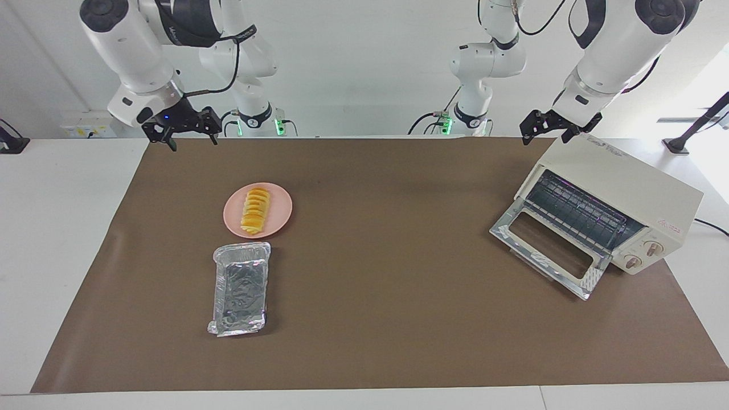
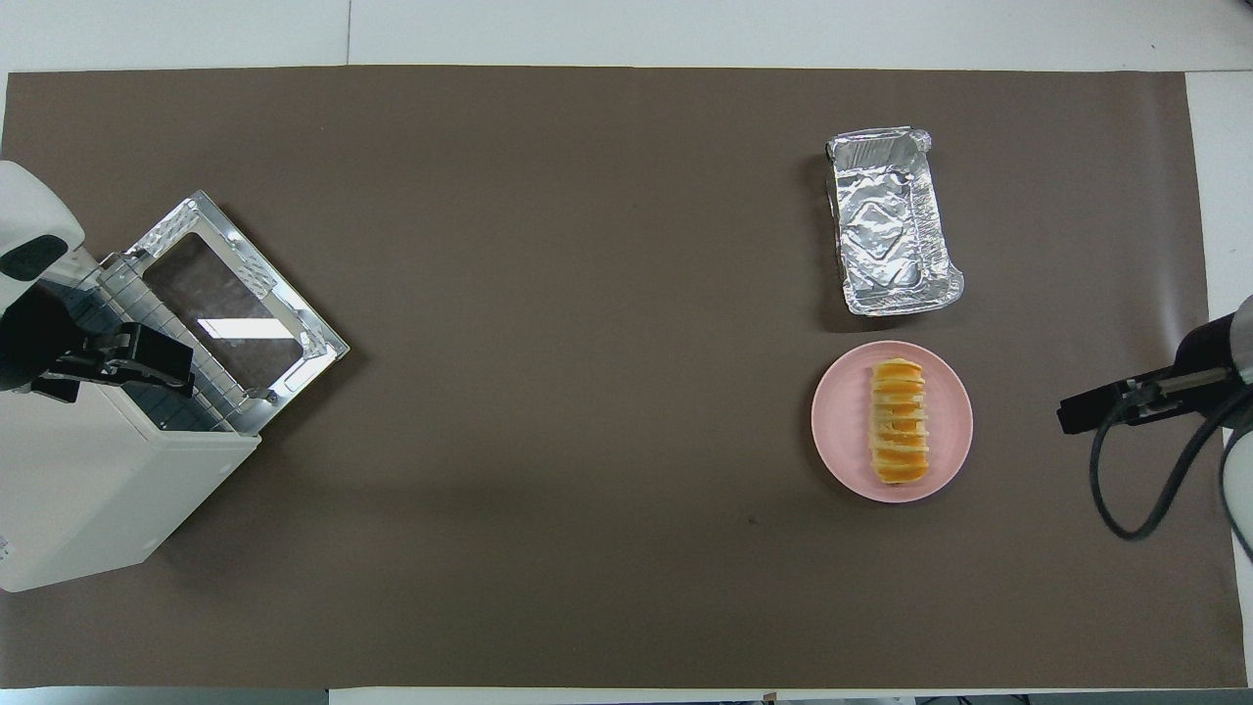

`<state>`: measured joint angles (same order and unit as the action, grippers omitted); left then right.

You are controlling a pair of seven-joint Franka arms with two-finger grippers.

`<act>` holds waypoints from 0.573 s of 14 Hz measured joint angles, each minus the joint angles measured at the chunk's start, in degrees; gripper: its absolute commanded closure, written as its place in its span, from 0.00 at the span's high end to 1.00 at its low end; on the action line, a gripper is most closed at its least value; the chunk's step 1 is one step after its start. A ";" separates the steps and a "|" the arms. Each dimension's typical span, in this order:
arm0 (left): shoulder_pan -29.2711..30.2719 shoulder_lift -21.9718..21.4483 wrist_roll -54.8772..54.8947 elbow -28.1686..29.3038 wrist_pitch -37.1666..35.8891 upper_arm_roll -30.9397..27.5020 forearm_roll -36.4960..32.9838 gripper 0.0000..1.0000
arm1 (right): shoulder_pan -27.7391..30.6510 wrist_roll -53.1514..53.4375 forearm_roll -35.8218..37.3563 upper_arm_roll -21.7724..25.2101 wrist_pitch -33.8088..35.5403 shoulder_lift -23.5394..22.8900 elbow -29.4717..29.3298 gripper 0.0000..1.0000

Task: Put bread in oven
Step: 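Reach the right gripper to the golden bread on the pink plate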

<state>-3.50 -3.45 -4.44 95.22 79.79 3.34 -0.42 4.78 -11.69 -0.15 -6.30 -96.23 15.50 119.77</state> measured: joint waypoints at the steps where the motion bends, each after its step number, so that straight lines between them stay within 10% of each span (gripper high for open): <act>1: 0.00 0.00 0.00 0.00 0.00 0.00 0.00 1.00 | -0.78 0.18 0.00 -0.04 -2.60 0.91 3.03 1.00; 8: 0.00 0.00 0.00 0.00 0.00 0.00 0.00 1.00 | -5.78 6.89 0.00 -0.15 -18.57 -2.27 13.50 1.00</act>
<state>-3.50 -3.45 -4.44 95.22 79.79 3.33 -0.42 -1.00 -4.79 -0.15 -6.45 -114.80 13.24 133.26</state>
